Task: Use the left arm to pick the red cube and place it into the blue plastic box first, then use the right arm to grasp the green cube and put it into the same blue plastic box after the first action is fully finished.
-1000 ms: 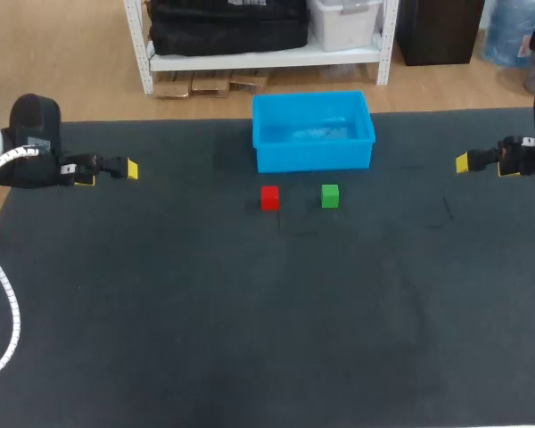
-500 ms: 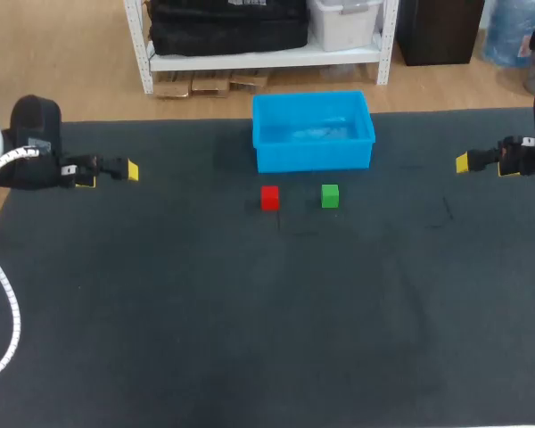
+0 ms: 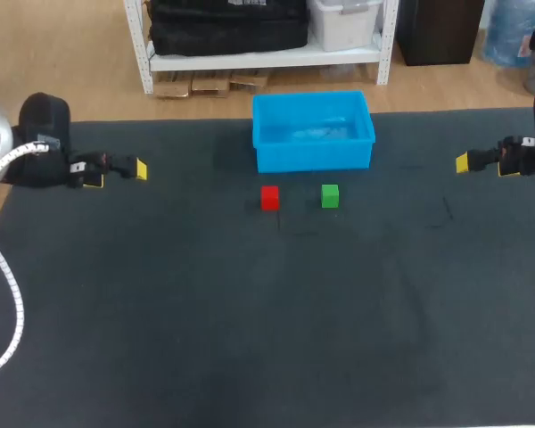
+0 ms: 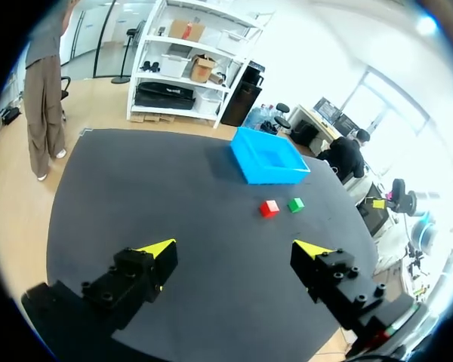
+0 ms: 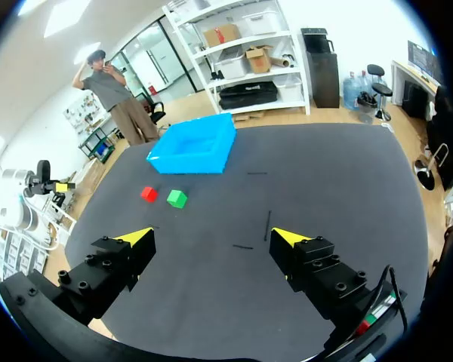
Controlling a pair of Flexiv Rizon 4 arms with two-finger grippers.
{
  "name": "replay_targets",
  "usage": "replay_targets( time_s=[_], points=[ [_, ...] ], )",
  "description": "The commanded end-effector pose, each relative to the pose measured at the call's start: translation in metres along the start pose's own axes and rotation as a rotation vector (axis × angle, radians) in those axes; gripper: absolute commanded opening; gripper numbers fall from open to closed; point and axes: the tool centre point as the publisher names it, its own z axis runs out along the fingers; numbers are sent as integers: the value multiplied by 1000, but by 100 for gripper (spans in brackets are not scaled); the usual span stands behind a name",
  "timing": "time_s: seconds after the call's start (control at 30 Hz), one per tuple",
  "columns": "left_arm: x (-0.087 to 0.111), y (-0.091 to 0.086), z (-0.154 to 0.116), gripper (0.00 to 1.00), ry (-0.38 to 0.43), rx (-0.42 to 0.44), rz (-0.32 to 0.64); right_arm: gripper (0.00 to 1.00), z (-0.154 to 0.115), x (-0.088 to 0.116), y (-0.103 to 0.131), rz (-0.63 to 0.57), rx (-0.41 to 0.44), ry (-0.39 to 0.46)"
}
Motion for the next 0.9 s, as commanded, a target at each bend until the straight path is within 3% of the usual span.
replay_targets(
  time_s=[0.03,0.9],
  points=[
    [-11,-10,10,100,64,-104,1,100,0,0,0,0,1,1],
    [-31,-54,53,100,240,-294,-29,100,0,0,0,0,1,1]
  ],
)
